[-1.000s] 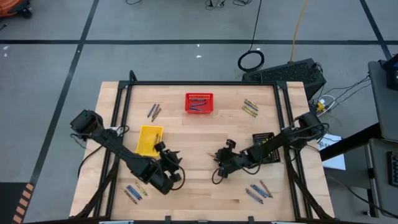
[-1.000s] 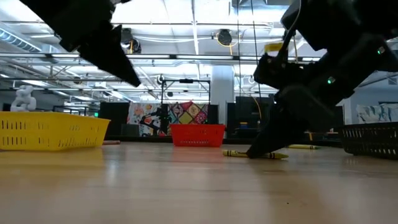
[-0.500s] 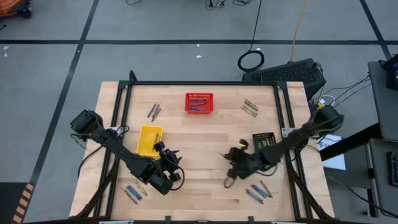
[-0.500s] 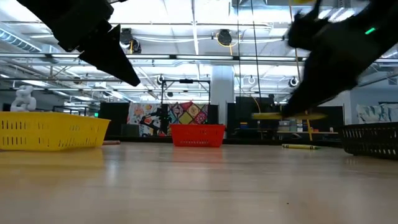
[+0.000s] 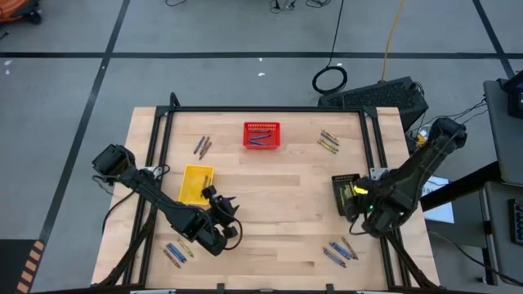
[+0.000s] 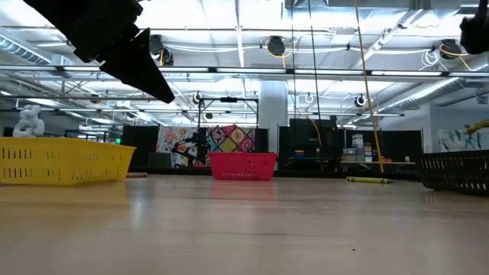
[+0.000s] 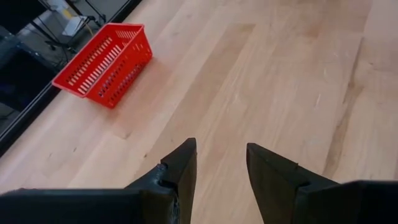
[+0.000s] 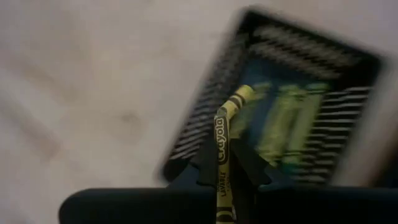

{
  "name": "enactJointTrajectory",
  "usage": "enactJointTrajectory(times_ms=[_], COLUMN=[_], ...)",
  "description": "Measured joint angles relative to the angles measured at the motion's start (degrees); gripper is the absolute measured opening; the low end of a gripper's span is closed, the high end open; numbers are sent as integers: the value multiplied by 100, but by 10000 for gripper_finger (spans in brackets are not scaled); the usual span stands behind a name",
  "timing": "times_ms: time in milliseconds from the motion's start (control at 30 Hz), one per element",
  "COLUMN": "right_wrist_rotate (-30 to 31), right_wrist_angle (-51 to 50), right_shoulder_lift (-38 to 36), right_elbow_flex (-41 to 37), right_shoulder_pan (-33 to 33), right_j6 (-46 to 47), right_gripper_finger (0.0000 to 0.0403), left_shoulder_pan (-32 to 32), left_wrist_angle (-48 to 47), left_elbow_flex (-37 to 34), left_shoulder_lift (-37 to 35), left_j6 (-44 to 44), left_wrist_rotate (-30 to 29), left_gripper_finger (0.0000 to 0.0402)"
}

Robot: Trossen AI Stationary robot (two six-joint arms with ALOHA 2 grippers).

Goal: Sort crayons
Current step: Put the green crayon into the black basket

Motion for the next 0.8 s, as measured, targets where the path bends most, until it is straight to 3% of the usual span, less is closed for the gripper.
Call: enactJointTrajectory(times_ms=[133, 433, 800], right_wrist_rotate=[-233, -226, -398], right_wrist_angle=[-179, 147, 169], right_shoulder_lift=[7, 433, 604], right_elbow_flex=[-278, -392, -397], right_shoulder_pan=[-60, -718, -1260], right_j6=[663, 332, -334], right_gripper_finger=[2, 11, 121], left_shoulder_pan=[0, 0, -4], left_wrist_angle=[8, 8, -1], left_elbow_flex=[0, 0, 0], left_shoulder_lift=[0, 0, 0], left_j6=[-11, 13, 37], left_wrist_rotate=[-86, -277, -309], left_gripper_finger=[143, 143, 143])
